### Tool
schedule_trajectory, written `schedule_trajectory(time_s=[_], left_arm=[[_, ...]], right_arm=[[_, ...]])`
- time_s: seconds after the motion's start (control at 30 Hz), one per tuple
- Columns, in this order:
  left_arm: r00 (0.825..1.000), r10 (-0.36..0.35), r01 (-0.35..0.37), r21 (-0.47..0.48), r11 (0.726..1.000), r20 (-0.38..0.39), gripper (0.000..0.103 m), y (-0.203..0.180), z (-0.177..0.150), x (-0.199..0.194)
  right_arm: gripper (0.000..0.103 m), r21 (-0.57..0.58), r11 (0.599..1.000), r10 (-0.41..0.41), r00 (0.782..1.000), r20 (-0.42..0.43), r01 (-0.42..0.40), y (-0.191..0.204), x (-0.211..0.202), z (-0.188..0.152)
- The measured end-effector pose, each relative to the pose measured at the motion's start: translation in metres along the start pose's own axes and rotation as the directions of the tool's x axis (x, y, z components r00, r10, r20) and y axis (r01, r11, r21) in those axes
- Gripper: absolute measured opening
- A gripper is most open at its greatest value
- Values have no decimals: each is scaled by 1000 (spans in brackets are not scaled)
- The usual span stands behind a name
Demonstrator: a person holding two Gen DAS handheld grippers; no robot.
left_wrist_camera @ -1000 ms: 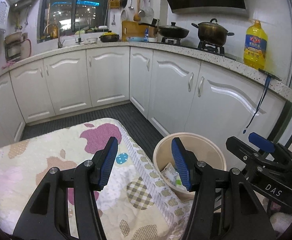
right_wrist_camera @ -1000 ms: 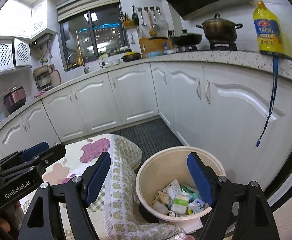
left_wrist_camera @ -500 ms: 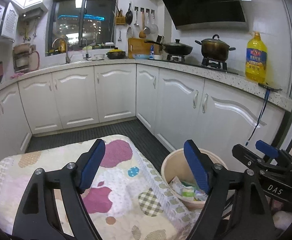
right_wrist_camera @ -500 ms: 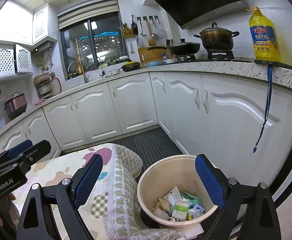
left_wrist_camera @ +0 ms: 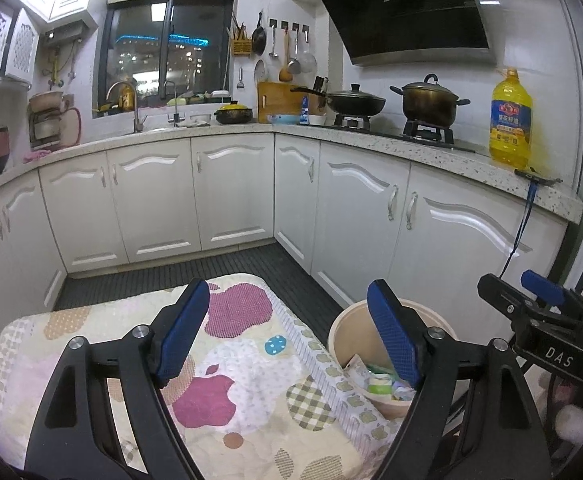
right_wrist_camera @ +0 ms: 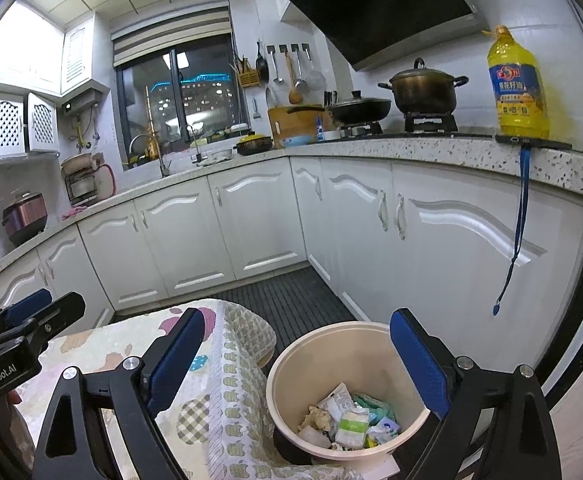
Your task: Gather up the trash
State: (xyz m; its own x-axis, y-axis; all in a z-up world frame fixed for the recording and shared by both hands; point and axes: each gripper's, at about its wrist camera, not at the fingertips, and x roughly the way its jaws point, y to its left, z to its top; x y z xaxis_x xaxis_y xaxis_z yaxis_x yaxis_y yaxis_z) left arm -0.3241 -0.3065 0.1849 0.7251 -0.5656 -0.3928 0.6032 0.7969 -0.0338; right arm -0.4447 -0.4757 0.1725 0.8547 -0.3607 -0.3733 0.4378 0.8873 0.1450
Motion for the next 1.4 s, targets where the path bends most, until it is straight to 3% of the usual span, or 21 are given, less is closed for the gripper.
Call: schedule_trajectory(time_s=[0.77,0.9,1.4], left_arm=[[1000,1,-1,-19,1000,7,81,3,-3,-2],[1000,-3,3,-24,1000,3,81,4,-3,-1],[1000,-11,10,-41,999,-11,81,8,-7,4]], right_arm=[[93,-4,1000,-30,999,27,30,-1,-5,4],[93,-49,997,-53,998,44,55,5,-7,5],[93,-42,998,-41,999,33,42,3,-3,6]])
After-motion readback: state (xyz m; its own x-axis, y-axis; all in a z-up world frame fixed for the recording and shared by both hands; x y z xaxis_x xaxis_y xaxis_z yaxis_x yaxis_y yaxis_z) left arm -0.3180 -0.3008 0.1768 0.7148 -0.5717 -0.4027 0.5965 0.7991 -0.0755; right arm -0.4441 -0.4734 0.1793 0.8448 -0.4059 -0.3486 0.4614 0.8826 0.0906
